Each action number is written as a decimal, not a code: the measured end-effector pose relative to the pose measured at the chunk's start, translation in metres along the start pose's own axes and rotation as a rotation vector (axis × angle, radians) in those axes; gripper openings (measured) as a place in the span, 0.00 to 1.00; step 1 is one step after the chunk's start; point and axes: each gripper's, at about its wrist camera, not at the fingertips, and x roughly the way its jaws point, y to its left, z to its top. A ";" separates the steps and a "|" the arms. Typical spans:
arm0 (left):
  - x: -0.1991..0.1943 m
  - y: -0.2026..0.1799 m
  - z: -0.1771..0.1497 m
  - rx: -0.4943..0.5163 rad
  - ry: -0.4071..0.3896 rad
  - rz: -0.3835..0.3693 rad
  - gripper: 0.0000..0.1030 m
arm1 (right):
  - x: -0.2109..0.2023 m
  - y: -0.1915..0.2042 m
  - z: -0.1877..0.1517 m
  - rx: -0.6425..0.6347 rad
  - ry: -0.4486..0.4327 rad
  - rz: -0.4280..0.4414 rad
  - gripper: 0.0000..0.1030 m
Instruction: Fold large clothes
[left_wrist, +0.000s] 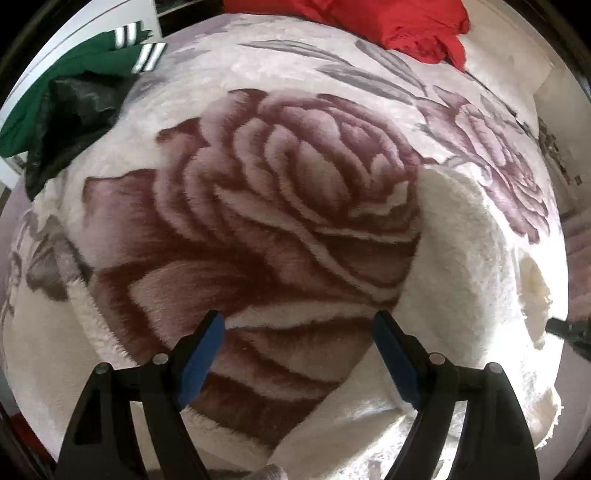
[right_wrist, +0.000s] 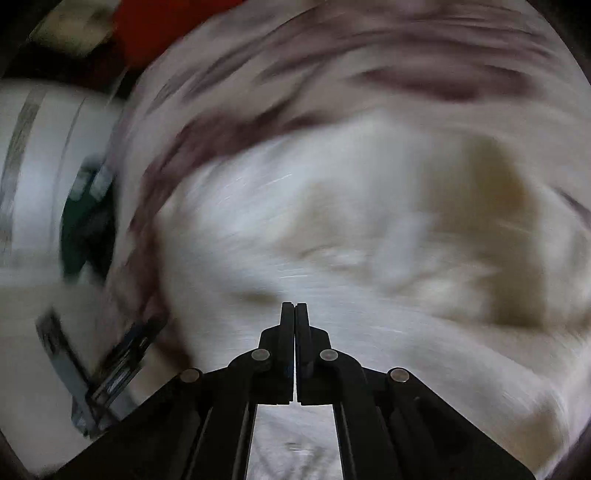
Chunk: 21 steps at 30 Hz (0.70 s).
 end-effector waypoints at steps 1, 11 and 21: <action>0.001 -0.004 0.003 0.012 0.001 0.006 0.79 | -0.006 -0.023 -0.002 0.058 0.003 0.009 0.00; -0.002 -0.013 0.000 0.070 -0.034 0.102 0.79 | -0.064 -0.188 -0.141 0.628 -0.136 -0.066 0.77; -0.019 -0.025 -0.009 0.138 -0.077 0.165 0.79 | -0.014 -0.171 -0.201 0.820 -0.308 0.176 0.10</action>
